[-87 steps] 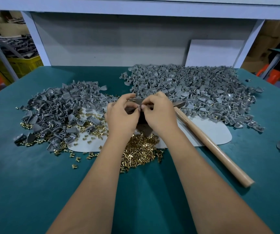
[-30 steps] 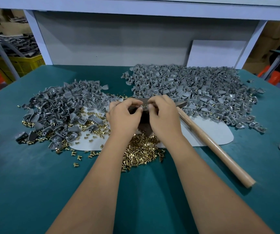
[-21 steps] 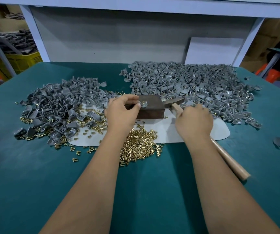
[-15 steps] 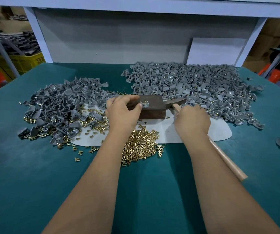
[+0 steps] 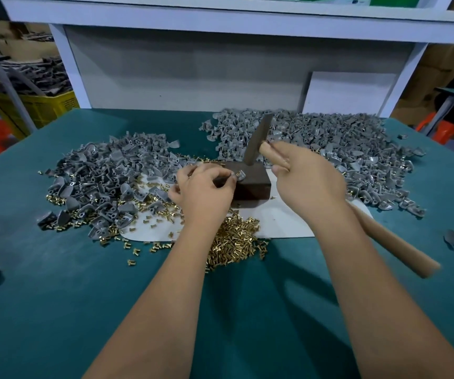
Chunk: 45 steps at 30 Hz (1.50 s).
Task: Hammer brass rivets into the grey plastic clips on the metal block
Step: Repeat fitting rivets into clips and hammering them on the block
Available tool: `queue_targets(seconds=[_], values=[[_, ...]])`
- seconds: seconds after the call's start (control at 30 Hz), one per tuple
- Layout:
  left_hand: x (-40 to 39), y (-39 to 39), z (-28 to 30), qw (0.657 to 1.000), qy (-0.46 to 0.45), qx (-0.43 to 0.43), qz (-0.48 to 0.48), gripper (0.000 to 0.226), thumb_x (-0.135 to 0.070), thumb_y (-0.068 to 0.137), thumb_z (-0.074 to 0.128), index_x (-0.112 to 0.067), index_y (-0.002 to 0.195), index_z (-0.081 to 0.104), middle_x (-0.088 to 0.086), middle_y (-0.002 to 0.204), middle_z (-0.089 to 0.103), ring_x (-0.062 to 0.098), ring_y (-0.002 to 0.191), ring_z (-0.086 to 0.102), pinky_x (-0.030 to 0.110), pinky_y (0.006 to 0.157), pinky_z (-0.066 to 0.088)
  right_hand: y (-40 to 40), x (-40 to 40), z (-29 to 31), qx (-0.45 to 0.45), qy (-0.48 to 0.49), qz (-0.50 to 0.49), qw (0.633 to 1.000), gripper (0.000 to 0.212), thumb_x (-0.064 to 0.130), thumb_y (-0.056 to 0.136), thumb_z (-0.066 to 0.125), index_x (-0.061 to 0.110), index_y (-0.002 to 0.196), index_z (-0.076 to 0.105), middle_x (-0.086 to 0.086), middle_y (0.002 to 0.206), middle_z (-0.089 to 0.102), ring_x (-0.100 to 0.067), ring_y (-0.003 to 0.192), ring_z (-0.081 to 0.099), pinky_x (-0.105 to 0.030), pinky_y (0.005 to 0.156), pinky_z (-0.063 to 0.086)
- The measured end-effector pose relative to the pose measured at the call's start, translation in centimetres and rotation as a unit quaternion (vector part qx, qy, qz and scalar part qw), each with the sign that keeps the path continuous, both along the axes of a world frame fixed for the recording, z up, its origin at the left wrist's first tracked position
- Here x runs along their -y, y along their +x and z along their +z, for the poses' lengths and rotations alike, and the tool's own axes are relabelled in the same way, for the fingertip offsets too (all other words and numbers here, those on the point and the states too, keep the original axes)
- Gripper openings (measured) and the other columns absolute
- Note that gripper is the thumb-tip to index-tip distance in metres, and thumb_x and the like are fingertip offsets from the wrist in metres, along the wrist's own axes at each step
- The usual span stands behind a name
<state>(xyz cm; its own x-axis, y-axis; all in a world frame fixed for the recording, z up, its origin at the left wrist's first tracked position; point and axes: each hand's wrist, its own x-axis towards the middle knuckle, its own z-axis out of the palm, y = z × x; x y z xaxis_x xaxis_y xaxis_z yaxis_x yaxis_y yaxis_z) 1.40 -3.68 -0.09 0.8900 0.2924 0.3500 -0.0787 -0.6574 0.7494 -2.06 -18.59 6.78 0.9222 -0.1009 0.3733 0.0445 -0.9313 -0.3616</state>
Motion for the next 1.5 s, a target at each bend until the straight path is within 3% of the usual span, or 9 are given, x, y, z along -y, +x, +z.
queue_targets(seconds=[0.2, 0.3, 0.37, 0.43, 0.67, 0.8, 1.23, 1.37, 1.5], values=[[0.1, -0.1, 0.0, 0.999, -0.033, 0.004, -0.001, 0.009, -0.045, 0.087, 0.068, -0.04, 0.083, 0.075, -0.027, 0.113, 0.064, 0.014, 0.13, 0.028, 0.039, 0.091, 0.011, -0.4, -1.0, -0.4, 0.047, -0.047, 0.001, 0.998, 0.051, 0.027, 0.096, 0.047, 0.051, 0.138, 0.033, -0.001, 0.112, 0.068, -0.03, 0.098, 0.064, -0.034, 0.065, 0.042], [0.0, -0.1, 0.0, 1.0, -0.016, 0.0, 0.005, 0.01, -0.047, 0.087, 0.067, -0.041, 0.088, 0.075, -0.027, 0.116, 0.063, 0.014, 0.131, 0.028, 0.035, 0.086, 0.008, -0.3, -1.0, -0.9, 0.015, -0.098, 0.013, 0.995, 0.051, 0.024, 0.096, 0.047, 0.05, 0.137, 0.032, -0.004, 0.104, 0.069, -0.03, 0.092, 0.064, -0.031, 0.06, 0.036], [0.0, 0.0, -0.2, 1.0, -0.027, 0.007, 0.007, 0.01, -0.046, 0.086, 0.069, -0.039, 0.088, 0.076, -0.027, 0.115, 0.064, 0.013, 0.131, 0.028, 0.033, 0.085, 0.007, -0.3, -1.0, -0.5, 0.079, -0.107, -0.005, 0.991, 0.052, 0.026, 0.096, 0.049, 0.051, 0.138, 0.032, -0.004, 0.092, 0.069, -0.03, 0.079, 0.065, -0.027, 0.051, 0.03], [0.1, 0.2, -0.3, 0.999, -0.035, 0.012, 0.008, 0.01, -0.045, 0.085, 0.071, -0.038, 0.087, 0.077, -0.026, 0.114, 0.066, 0.013, 0.131, 0.029, 0.033, 0.086, 0.007, -0.8, -1.3, -0.4, 0.124, -0.127, -0.016, 0.984, 0.056, 0.025, 0.095, 0.051, 0.051, 0.14, 0.03, -0.003, 0.079, 0.063, -0.027, 0.063, 0.06, -0.023, 0.044, 0.022], [0.1, 0.3, -0.5, 1.0, -0.02, 0.013, 0.01, 0.012, -0.047, 0.086, 0.069, -0.038, 0.089, 0.076, -0.027, 0.115, 0.064, 0.013, 0.13, 0.028, 0.043, 0.099, 0.014, -0.9, -2.1, 0.0, 0.113, -0.184, -0.022, 0.976, 0.063, 0.019, 0.093, 0.052, 0.049, 0.142, 0.026, -0.001, 0.076, 0.053, -0.023, 0.052, 0.038, -0.023, 0.042, 0.017], [0.1, 0.3, -0.4, 1.0, -0.01, 0.012, 0.006, 0.012, -0.046, 0.086, 0.069, -0.038, 0.093, 0.076, -0.029, 0.114, 0.062, 0.014, 0.13, 0.027, 0.049, 0.103, 0.018, -0.6, -2.7, -0.4, 0.049, -0.213, 0.019, 0.976, 0.065, 0.012, 0.092, 0.051, 0.047, 0.141, 0.027, 0.005, 0.065, 0.046, -0.024, 0.058, 0.049, -0.025, 0.044, 0.027], [0.1, 0.5, -0.8, 0.999, 0.024, 0.021, 0.014, 0.014, -0.047, 0.089, 0.065, -0.037, 0.092, 0.075, -0.025, 0.119, 0.064, 0.016, 0.134, 0.027, 0.052, 0.104, 0.016, -1.3, -3.0, -0.4, 0.083, -0.204, -0.014, 0.975, 0.064, 0.015, 0.091, 0.052, 0.043, 0.143, 0.028, 0.001, 0.069, 0.039, -0.022, 0.049, 0.034, -0.024, 0.042, 0.014], [0.1, 0.4, -0.7, 0.999, 0.024, 0.02, 0.014, 0.013, -0.047, 0.088, 0.066, -0.038, 0.093, 0.074, -0.026, 0.118, 0.063, 0.015, 0.133, 0.028, 0.052, 0.104, 0.016, -0.8, -2.6, -0.4, 0.064, -0.172, 0.001, 0.983, 0.061, 0.015, 0.094, 0.05, 0.048, 0.141, 0.029, -0.003, 0.081, 0.065, -0.024, 0.061, 0.052, -0.027, 0.048, 0.025], [0.0, 0.6, -0.9, 0.999, 0.027, 0.024, 0.015, 0.013, -0.046, 0.088, 0.066, -0.039, 0.093, 0.074, -0.027, 0.118, 0.063, 0.015, 0.133, 0.028, 0.052, 0.104, 0.017, -0.6, -2.7, -0.8, 0.065, -0.153, 0.017, 0.986, 0.063, 0.012, 0.091, 0.05, 0.048, 0.139, 0.031, 0.001, 0.09, 0.07, -0.026, 0.074, 0.066, -0.027, 0.049, 0.031]])
